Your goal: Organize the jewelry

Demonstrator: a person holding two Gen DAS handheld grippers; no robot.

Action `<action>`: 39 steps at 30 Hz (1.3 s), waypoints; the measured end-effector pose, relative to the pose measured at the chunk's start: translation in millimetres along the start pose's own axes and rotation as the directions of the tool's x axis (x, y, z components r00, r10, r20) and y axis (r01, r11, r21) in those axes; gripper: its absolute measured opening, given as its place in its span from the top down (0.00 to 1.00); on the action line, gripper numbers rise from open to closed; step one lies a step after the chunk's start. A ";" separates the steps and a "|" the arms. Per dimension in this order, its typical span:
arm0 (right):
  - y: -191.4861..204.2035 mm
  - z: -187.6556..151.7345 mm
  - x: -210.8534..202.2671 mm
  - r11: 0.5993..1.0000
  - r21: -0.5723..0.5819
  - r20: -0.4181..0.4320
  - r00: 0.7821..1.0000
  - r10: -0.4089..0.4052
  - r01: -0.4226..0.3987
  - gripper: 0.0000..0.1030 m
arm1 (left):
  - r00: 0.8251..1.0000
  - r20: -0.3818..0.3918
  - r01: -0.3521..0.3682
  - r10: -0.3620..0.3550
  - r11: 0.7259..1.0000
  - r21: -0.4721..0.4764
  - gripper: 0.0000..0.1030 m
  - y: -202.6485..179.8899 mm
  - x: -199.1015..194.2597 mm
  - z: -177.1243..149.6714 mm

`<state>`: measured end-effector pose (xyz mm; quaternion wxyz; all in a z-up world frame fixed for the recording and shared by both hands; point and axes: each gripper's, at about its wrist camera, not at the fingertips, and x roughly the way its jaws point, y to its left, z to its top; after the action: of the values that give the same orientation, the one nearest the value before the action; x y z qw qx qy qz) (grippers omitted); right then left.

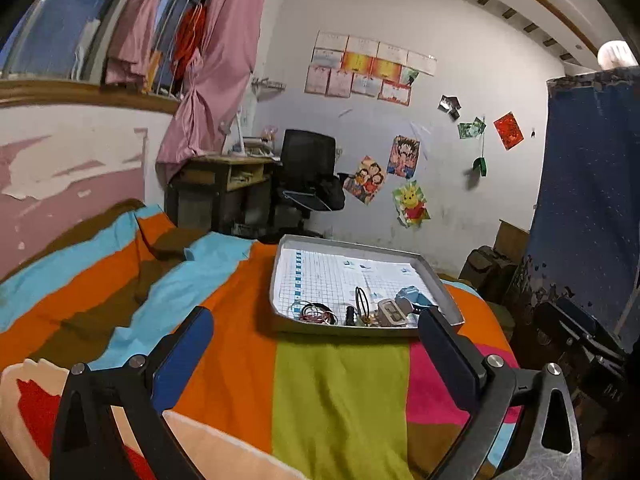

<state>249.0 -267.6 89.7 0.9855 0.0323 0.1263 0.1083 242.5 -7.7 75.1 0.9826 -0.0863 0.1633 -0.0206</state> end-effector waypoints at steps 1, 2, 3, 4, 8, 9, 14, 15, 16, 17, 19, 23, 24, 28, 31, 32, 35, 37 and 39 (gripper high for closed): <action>1.2 -0.8 -8.3 1.000 0.002 0.008 1.000 0.000 0.000 0.13 | 1.000 0.005 -0.002 0.002 1.000 0.002 0.00 -0.3 -6.9 -2.3; 3.9 -1.2 -16.8 1.000 0.005 0.014 1.000 -0.001 0.001 0.12 | 1.000 0.010 -0.005 0.005 1.000 0.006 0.00 0.5 -15.3 -5.0; 4.7 -2.5 -25.9 1.000 0.010 0.022 1.000 0.000 0.000 0.12 | 1.000 0.015 -0.008 0.008 1.000 0.010 0.00 0.8 -21.9 -7.1; 6.0 -3.3 -35.0 1.000 0.013 0.028 1.000 0.003 -0.003 0.12 | 1.000 0.020 -0.011 0.011 1.000 0.012 0.00 1.3 -27.2 -8.9; 12.5 -10.8 -63.4 1.000 0.014 0.049 0.999 0.006 -0.007 0.08 | 0.999 0.047 -0.021 0.019 0.999 0.039 0.00 1.7 -57.4 -19.7; 14.5 -13.8 -69.3 1.000 0.013 0.053 0.999 0.005 -0.006 0.08 | 0.998 0.051 -0.023 0.021 0.999 0.045 0.00 1.9 -63.0 -22.1; 22.3 -28.6 -101.9 1.000 0.016 0.067 0.998 0.007 -0.008 0.08 | 0.997 0.072 -0.029 0.025 0.998 0.056 0.00 4.4 -91.7 -35.2; 23.0 -32.0 -106.5 1.000 0.016 0.068 0.998 0.006 -0.007 0.08 | 0.997 0.074 -0.030 0.026 0.998 0.057 0.00 5.1 -95.0 -37.6; 24.0 -35.8 -112.1 1.000 0.015 0.070 0.998 0.002 -0.003 0.08 | 0.997 0.076 -0.032 0.028 0.998 0.059 0.00 5.6 -98.9 -40.8; 24.9 -40.0 -117.4 1.000 0.016 0.071 0.998 0.000 -0.001 0.08 | 0.996 0.080 -0.034 0.029 0.997 0.064 0.00 6.1 -102.7 -44.4; 26.3 -47.0 -125.7 1.000 0.019 0.070 0.998 -0.003 0.002 0.08 | 0.996 0.081 -0.040 0.034 0.997 0.072 0.00 6.7 -107.0 -50.5; 26.6 -62.5 -134.9 1.000 0.028 0.059 0.998 -0.010 0.008 0.08 | 0.997 0.071 -0.046 0.041 0.997 0.066 0.00 7.4 -110.4 -63.5; 26.2 -64.8 -134.4 1.000 0.029 0.055 0.998 -0.010 0.008 0.08 | 0.997 0.068 -0.047 0.043 0.997 0.065 0.00 8.4 -109.8 -65.7; 24.2 -74.6 -132.5 0.999 0.035 0.041 0.999 -0.014 0.013 0.08 | 0.997 0.058 -0.049 0.046 0.997 0.055 0.00 12.3 -106.9 -70.9; 22.6 -76.7 -129.8 0.999 0.037 0.037 0.999 -0.016 0.014 0.08 | 0.997 0.054 -0.050 0.047 0.998 0.048 0.00 14.0 -104.9 -72.2; 21.7 -76.9 -129.1 0.999 0.037 0.037 0.999 -0.017 0.015 0.08 | 0.997 0.053 -0.050 0.047 0.998 0.046 0.00 14.7 -103.9 -72.7; 20.7 -76.7 -126.7 0.999 0.039 0.039 0.999 -0.019 0.018 0.08 | 0.998 0.051 -0.050 0.047 0.998 0.047 0.00 14.9 -103.3 -73.5; 19.5 -77.8 -125.5 0.999 0.043 0.039 0.999 -0.021 0.019 0.08 | 0.998 0.049 -0.050 0.048 0.998 0.048 0.00 15.2 -102.6 -73.9; 18.4 -78.4 -123.4 0.999 0.047 0.037 0.999 -0.023 0.021 0.08 | 0.998 0.047 -0.051 0.049 0.997 0.050 0.00 15.9 -101.9 -75.4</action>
<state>108.6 -274.1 45.5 0.9878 0.0561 0.1106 0.0939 121.9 2.7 34.4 0.9882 -0.0573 0.1423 0.0018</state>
